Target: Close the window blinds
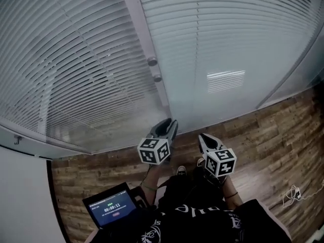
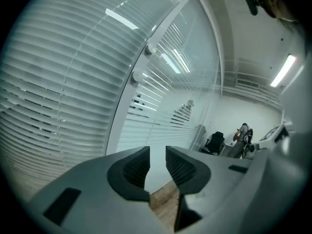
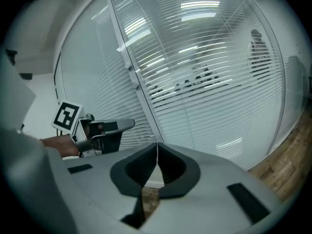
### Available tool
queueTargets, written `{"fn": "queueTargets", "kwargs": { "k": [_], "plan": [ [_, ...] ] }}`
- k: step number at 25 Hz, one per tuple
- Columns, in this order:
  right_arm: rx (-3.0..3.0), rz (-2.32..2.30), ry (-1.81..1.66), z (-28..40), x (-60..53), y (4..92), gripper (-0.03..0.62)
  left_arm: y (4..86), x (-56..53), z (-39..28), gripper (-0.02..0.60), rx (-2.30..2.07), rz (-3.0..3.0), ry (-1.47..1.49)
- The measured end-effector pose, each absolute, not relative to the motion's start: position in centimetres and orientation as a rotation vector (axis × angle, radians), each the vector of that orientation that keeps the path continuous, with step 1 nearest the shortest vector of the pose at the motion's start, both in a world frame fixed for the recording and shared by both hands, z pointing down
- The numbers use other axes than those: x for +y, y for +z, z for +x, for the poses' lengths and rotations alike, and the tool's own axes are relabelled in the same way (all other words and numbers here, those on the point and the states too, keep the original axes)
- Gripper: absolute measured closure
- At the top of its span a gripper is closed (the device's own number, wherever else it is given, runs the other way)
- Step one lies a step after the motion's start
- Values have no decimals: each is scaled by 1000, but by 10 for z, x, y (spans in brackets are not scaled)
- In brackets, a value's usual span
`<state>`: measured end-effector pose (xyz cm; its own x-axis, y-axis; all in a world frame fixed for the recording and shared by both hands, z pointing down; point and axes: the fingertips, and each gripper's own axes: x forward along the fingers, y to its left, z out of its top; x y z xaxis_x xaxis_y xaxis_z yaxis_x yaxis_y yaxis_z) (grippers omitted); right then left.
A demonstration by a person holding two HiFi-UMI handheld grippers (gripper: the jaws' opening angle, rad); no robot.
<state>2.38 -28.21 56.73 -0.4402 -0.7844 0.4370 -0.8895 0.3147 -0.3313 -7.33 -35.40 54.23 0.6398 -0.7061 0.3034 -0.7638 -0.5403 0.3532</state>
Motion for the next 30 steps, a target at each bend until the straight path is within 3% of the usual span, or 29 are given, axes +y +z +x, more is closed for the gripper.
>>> {"fn": "queueTargets", "kwargs": {
  "k": [8,30],
  "plan": [
    [-2377,1484,774,11,-231,579,574,575,-282,-88,566,-1181,2335,141],
    [-2497,1278,582,92,21,561,574,535,12,-10,575,-1384,2281,43]
  ]
}}
